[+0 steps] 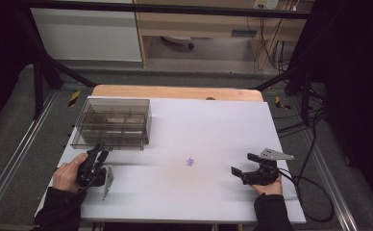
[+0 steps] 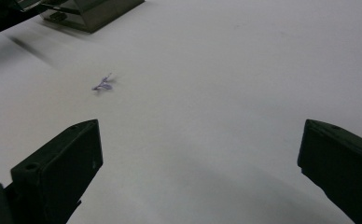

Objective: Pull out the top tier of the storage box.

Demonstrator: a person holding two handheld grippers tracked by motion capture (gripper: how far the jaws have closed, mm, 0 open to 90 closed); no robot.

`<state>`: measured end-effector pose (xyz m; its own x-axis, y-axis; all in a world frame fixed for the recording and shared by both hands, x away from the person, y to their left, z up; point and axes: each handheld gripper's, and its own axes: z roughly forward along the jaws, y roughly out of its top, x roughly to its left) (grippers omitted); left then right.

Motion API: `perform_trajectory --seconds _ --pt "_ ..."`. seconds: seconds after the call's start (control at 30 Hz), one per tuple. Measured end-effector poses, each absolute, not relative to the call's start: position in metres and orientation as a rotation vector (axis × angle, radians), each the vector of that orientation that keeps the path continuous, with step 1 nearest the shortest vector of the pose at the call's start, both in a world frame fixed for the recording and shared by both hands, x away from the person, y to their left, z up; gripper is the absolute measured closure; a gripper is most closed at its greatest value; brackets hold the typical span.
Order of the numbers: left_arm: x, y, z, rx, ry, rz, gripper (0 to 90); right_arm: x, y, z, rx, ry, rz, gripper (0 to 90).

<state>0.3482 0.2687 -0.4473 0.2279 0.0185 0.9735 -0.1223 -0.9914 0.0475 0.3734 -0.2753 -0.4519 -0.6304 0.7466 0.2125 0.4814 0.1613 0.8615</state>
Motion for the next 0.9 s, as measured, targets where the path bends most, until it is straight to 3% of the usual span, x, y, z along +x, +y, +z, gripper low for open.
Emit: perform_trajectory --seconds 0.9 --pt "0.343 0.268 -0.422 2.335 0.240 1.551 31.0 0.374 -0.275 -0.452 1.191 2.180 1.457 0.6"
